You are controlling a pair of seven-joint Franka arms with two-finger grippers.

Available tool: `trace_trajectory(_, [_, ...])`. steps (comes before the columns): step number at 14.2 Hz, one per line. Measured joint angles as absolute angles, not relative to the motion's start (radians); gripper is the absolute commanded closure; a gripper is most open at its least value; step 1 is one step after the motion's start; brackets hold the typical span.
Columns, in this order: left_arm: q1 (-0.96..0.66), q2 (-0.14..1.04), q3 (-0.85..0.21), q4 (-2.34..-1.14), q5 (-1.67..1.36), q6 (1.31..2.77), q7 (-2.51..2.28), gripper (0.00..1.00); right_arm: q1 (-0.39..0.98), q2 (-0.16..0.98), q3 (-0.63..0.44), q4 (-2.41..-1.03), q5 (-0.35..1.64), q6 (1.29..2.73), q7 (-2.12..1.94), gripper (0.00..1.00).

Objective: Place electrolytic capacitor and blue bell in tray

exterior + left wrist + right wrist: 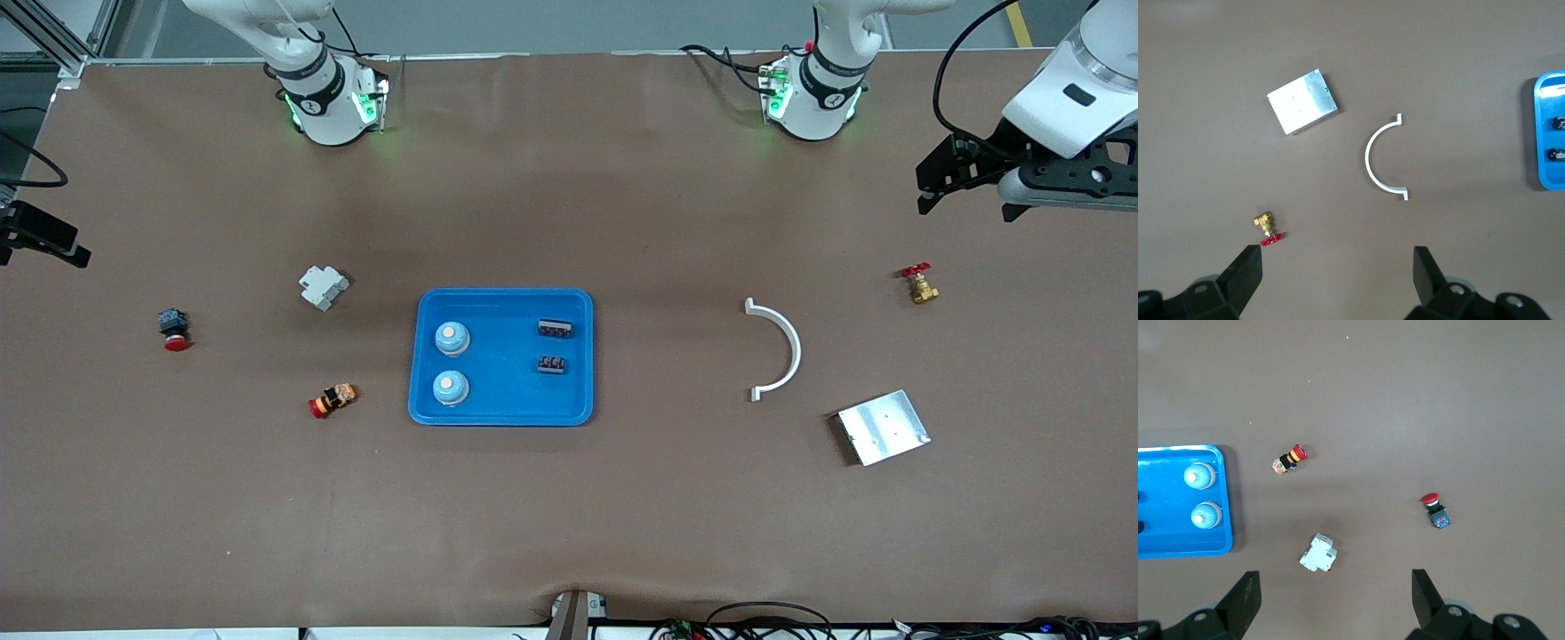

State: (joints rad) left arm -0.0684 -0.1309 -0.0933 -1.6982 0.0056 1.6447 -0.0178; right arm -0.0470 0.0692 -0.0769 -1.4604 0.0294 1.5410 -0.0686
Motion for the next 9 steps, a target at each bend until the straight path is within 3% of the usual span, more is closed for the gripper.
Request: trace_trajectory(9, [-0.068, -0.13, -0.093, -1.697, 0.006, 1.645, -0.03, 0.0, -0.039, 0.07, -0.075, -1.46, -0.003, 1.545, -0.069, 0.0])
